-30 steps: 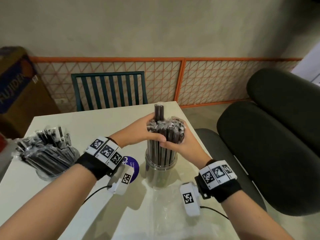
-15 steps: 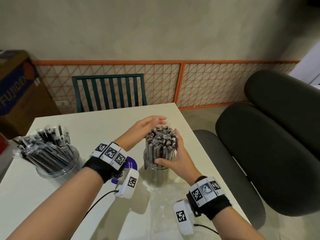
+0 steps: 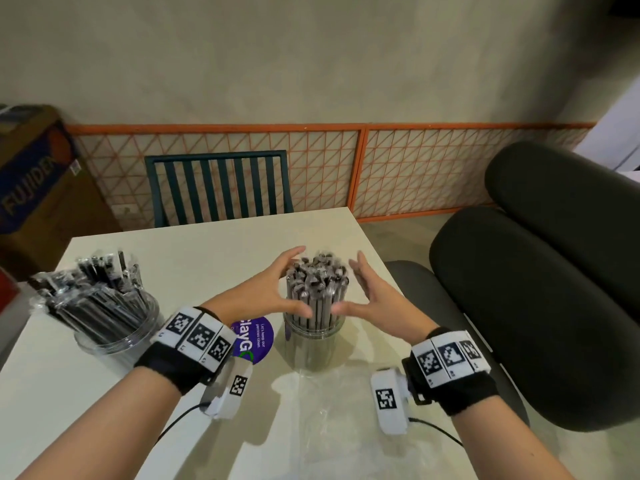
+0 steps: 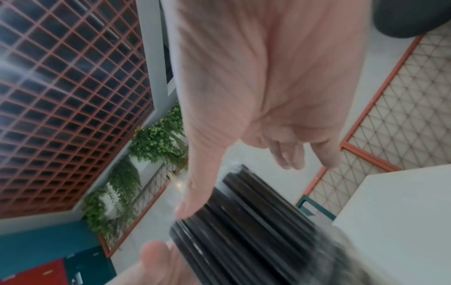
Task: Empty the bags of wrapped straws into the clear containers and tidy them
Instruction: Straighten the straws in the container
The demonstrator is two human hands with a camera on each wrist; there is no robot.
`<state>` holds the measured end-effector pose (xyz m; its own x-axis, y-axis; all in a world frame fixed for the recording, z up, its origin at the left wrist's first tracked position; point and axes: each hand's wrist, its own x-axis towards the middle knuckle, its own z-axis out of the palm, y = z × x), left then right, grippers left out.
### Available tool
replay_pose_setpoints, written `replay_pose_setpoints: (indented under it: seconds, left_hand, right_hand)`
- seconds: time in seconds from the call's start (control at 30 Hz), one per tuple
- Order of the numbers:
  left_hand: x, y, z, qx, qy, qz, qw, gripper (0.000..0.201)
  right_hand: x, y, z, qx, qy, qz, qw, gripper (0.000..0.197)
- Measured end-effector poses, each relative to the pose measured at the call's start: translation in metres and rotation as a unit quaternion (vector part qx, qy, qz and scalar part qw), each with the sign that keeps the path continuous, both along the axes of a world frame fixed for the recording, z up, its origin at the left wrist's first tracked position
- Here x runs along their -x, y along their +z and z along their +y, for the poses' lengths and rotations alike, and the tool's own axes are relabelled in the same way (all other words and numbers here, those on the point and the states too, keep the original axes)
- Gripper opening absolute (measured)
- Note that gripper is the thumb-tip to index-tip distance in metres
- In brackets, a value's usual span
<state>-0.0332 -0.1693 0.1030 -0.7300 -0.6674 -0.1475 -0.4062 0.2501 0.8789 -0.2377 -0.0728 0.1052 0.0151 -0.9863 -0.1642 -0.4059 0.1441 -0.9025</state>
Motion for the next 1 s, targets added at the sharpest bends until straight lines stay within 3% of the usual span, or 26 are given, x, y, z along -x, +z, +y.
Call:
replay_pose_setpoints:
  seconds: [0.07, 0.17, 0.27, 0.37, 0.5, 0.57, 0.67, 0.83, 0.93, 1.0]
  left_hand:
    - [-0.009, -0.005, -0.002, -0.008, -0.005, -0.019, 1.000, 0.118]
    - [-0.012, -0.011, -0.004, -0.029, -0.003, -0.019, 0.999, 0.116]
    - [0.004, -0.010, 0.003, -0.044, -0.010, 0.008, 0.999, 0.104]
    - [0.021, -0.009, 0.011, -0.042, 0.007, 0.023, 0.999, 0.086]
    - [0.027, -0.009, 0.023, -0.036, 0.058, 0.049, 0.997, 0.093]
    - [0.018, -0.011, 0.027, -0.034, 0.038, 0.034, 0.998, 0.102]
    - [-0.005, -0.014, 0.023, -0.031, 0.021, -0.021, 0.999, 0.112]
    - [-0.013, -0.006, 0.008, -0.013, 0.010, -0.040, 0.999, 0.107]
    - [0.005, -0.002, 0.007, -0.038, -0.027, -0.001, 0.999, 0.106]
    - [0.015, -0.003, 0.007, -0.056, -0.026, 0.028, 0.998, 0.097]
  right_hand:
    - [-0.002, -0.010, 0.014, -0.023, -0.035, 0.041, 0.998, 0.131]
    - [-0.020, -0.027, 0.026, 0.011, -0.080, 0.066, 0.995, 0.123]
    - [-0.039, -0.036, 0.019, 0.035, -0.105, 0.061, 0.992, 0.119]
    - [-0.049, -0.041, 0.007, 0.068, -0.130, 0.046, 0.988, 0.101]
    - [-0.040, -0.026, 0.004, 0.070, -0.091, 0.016, 0.993, 0.083]
    - [-0.030, -0.021, 0.008, 0.053, -0.064, 0.009, 0.997, 0.085]
    - [-0.020, -0.027, 0.017, 0.045, -0.104, -0.022, 0.993, 0.102]
    - [-0.039, -0.037, 0.028, 0.059, -0.112, 0.036, 0.991, 0.123]
    - [-0.053, -0.038, 0.017, 0.070, -0.124, 0.039, 0.989, 0.124]
    - [-0.059, -0.035, 0.010, 0.087, -0.142, 0.025, 0.986, 0.108]
